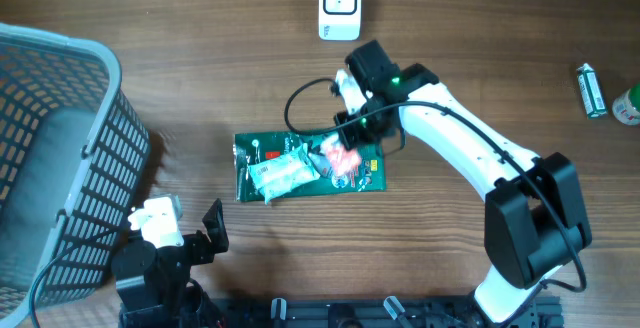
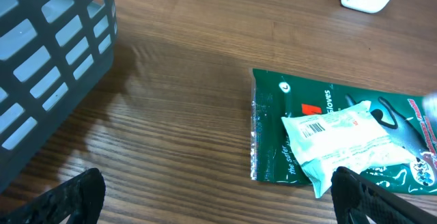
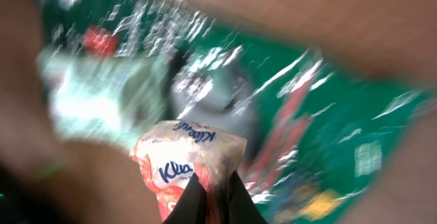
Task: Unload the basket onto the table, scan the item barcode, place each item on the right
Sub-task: 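Reach the right gripper to the bag and grasp the Kleenex pack, then hold the Kleenex pack up to the white scanner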
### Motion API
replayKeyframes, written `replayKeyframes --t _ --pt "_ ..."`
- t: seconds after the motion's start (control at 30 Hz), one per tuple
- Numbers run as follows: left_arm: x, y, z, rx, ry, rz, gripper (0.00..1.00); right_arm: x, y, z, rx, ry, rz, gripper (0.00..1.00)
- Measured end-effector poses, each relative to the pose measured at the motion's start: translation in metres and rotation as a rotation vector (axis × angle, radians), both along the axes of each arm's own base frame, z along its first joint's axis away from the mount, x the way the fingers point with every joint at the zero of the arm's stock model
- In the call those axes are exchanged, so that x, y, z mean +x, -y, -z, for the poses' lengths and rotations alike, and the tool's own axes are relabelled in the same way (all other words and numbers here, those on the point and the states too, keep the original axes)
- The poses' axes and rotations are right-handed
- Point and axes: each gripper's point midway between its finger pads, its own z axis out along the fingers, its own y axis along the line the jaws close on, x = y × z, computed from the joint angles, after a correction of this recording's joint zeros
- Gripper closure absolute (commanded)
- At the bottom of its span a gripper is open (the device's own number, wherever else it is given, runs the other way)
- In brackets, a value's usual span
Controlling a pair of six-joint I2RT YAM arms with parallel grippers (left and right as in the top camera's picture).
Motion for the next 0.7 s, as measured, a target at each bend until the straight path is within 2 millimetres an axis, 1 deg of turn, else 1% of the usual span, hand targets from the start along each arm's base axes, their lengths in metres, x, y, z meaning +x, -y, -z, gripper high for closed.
replayKeyframes --t 0.03,0.07,0.1,0.17,0.23,0.3,0.37,0.47,0.53,0.57,0.63,0.7 --pt "0.0 0.0 0.0 0.0 0.0 0.0 0.0 0.021 0.003 -0.004 -0.04 0.113 -0.029 0.96" --pt "0.0 0.0 0.0 0.0 0.0 0.0 0.0 0.049 0.011 -0.013 -0.102 0.243 -0.014 0.96" --pt "0.0 0.0 0.0 0.0 0.0 0.0 0.0 0.071 0.009 -0.023 -0.113 0.353 -0.015 0.96" --pt "0.0 0.0 0.0 0.0 0.0 0.0 0.0 0.107 0.007 -0.045 -0.136 0.542 -0.016 0.96" --pt "0.0 0.0 0.0 0.0 0.0 0.0 0.0 0.133 0.007 -0.067 -0.17 0.689 -0.016 0.96" --pt "0.0 0.0 0.0 0.0 0.0 0.0 0.0 0.146 0.009 -0.08 -0.198 0.771 -0.009 0.96" --pt "0.0 0.0 0.0 0.0 0.0 0.0 0.0 0.168 0.014 -0.094 -0.268 0.892 -0.002 0.96" --pt "0.0 0.0 0.0 0.0 0.0 0.0 0.0 0.191 0.018 -0.087 -0.38 0.948 -0.034 0.96" --pt "0.0 0.0 0.0 0.0 0.0 0.0 0.0 0.219 0.016 -0.077 -0.459 0.986 -0.063 0.96" --pt "0.0 0.0 0.0 0.0 0.001 0.0 0.0 0.225 0.016 -0.075 -0.48 0.992 -0.071 0.96" --pt "0.0 0.0 0.0 0.0 0.0 0.0 0.0 0.248 0.013 -0.077 -0.525 1.029 -0.087 0.96" --pt "0.0 0.0 0.0 0.0 0.0 0.0 0.0 0.267 0.011 -0.084 -0.561 1.076 -0.092 0.96"
